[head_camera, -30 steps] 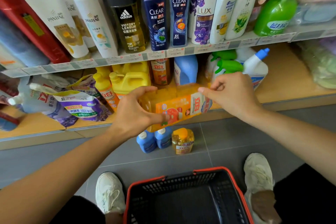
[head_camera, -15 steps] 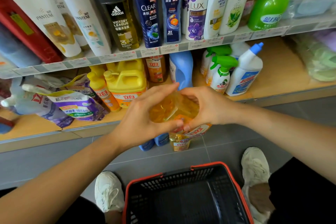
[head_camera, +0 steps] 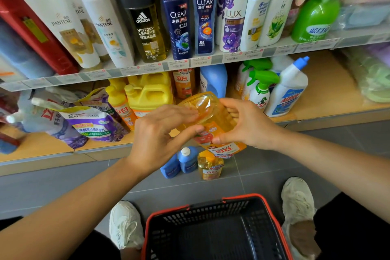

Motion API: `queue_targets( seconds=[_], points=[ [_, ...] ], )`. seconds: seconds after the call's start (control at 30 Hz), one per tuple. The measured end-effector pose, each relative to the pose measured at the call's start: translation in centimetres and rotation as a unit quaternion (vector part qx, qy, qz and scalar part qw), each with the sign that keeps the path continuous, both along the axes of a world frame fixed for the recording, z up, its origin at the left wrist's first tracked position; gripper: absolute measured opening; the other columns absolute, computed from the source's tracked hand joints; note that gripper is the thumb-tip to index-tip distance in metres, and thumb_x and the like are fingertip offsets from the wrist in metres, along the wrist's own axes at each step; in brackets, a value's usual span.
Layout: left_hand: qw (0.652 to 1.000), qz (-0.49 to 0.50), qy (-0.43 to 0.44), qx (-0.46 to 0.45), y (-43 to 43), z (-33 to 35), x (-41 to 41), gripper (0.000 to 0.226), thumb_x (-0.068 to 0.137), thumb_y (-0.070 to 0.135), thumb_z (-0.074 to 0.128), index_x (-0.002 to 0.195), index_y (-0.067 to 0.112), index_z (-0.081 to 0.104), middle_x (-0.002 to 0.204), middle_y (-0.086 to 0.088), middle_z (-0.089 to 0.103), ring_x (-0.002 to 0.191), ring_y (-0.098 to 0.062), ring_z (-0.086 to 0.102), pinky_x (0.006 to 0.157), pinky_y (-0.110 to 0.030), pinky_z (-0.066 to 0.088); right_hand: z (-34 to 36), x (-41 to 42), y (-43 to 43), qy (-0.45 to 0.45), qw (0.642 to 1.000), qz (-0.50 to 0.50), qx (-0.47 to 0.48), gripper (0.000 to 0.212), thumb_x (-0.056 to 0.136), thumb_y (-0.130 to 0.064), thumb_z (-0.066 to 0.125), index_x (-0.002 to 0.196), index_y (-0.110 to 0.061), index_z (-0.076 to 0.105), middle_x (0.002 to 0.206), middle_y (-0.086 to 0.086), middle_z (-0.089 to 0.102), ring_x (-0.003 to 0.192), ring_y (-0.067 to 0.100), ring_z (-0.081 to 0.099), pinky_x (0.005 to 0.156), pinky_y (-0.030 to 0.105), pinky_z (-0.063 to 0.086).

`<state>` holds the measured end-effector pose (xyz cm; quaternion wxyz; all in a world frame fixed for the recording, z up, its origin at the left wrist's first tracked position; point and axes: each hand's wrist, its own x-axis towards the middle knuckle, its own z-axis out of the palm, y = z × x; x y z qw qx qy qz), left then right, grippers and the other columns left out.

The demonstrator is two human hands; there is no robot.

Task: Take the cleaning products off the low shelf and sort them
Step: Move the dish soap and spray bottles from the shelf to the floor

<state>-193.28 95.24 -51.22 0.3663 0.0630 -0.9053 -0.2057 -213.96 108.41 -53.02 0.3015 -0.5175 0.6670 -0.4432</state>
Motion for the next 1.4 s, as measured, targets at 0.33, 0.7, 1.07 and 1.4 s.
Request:
queue_targets(
  seconds=[0.33,0.7,1.07,1.4],
  points=[
    [0.917,-0.024,-0.070,0.393,-0.8,0.0,-0.6,0.017,0.100,0.009,0.058,0.112,0.021,0.061,0.109,0.007,0.062,0.097,-0.017,0.062,0.074,-0.030,0.053,-0.5,-0.1,0.1,-0.019,1.000,0.013,-0.005,0.079,0.063,-0.015,0.096,0.134,-0.017,0.060,0.121,-0.010,0.072,0.112,0.004,0.067,0.097,0.025,0.054],
    [0.805,-0.024,-0.142,0.575,-1.3,-1.6,-0.7,0.036,0.099,0.029,0.048,0.132,0.022,0.060,0.122,0.000,0.072,0.116,-0.018,0.066,0.103,-0.048,0.051,-0.7,-0.1,-0.1,-0.126,0.991,-0.033,-0.010,0.067,0.063,-0.021,0.092,0.124,-0.020,0.063,0.114,-0.007,0.075,0.106,0.010,0.071,0.085,0.026,0.058],
    [0.800,-0.064,-0.364,0.473,-1.2,-6.0,0.4,0.087,0.074,0.033,0.087,0.144,0.034,0.036,0.123,-0.007,0.069,0.112,-0.054,0.060,0.092,-0.073,0.048,-0.2,0.5,-0.9,-0.308,0.946,-0.096,-0.018,0.061,0.068,-0.021,0.082,0.126,-0.013,0.062,0.117,0.008,0.074,0.107,0.026,0.072,0.084,0.043,0.061],
    [0.900,-0.009,-0.272,0.340,0.6,-7.2,2.0,0.022,0.081,0.027,0.084,0.082,0.016,0.066,0.077,0.002,0.071,0.073,-0.007,0.066,0.068,-0.028,0.054,-1.3,0.5,-1.2,-0.397,0.886,-0.234,0.049,0.034,0.086,-0.015,0.076,0.119,-0.011,0.067,0.111,0.008,0.076,0.098,0.025,0.075,0.067,0.042,0.061]
  ],
)
